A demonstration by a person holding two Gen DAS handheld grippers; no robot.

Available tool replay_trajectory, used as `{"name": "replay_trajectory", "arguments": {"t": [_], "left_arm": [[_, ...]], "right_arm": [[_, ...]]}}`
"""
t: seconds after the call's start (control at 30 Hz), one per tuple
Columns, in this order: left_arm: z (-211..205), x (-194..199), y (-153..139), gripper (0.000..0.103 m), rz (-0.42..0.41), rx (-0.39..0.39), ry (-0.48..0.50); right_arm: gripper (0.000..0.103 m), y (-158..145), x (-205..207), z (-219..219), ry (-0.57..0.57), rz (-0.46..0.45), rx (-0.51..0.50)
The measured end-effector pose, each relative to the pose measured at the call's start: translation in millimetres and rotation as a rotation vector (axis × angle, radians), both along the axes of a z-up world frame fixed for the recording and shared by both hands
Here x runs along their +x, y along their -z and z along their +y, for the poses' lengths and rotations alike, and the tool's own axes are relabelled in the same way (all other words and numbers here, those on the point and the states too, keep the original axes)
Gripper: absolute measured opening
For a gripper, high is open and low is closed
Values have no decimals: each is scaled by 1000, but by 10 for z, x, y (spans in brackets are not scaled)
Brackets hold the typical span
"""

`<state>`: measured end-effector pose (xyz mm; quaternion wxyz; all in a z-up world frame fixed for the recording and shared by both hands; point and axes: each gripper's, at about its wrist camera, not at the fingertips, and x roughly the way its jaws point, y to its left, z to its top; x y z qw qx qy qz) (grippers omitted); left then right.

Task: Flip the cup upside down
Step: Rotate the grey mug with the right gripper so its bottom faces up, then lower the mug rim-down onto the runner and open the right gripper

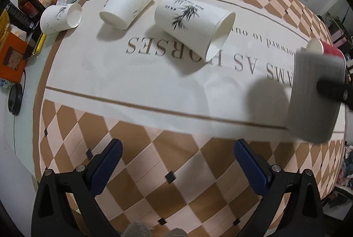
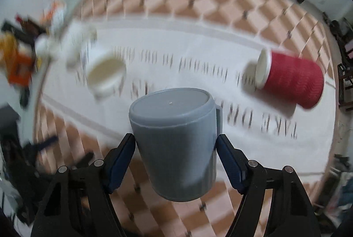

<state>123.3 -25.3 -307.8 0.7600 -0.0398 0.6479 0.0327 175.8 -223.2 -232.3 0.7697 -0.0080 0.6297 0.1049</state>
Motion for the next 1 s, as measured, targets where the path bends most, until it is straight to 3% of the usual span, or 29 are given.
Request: {"name": "replay_trajectory", "arguments": {"t": [0.2, 0.37, 0.53, 0.73, 0.9, 1.0], "left_arm": [[-72, 166, 41, 103, 5, 14, -24], [-163, 198, 83, 103, 8, 27, -32], [-256, 111, 90, 103, 5, 42, -12], [-318, -18, 36, 103, -9, 65, 18], [-365, -219, -262, 103, -60, 88, 61], [-366, -404, -605, 103, -107, 85, 67]], "right_arm": [[77, -39, 185, -91, 71, -300, 32], [77, 154, 29, -131, 65, -408, 38], [77, 267, -203, -199, 41, -422, 48], [77, 349, -409, -256, 67, -350, 25], [92, 125, -676, -368, 148, -340, -22], [100, -153, -907, -412, 183, -342, -93]]}}
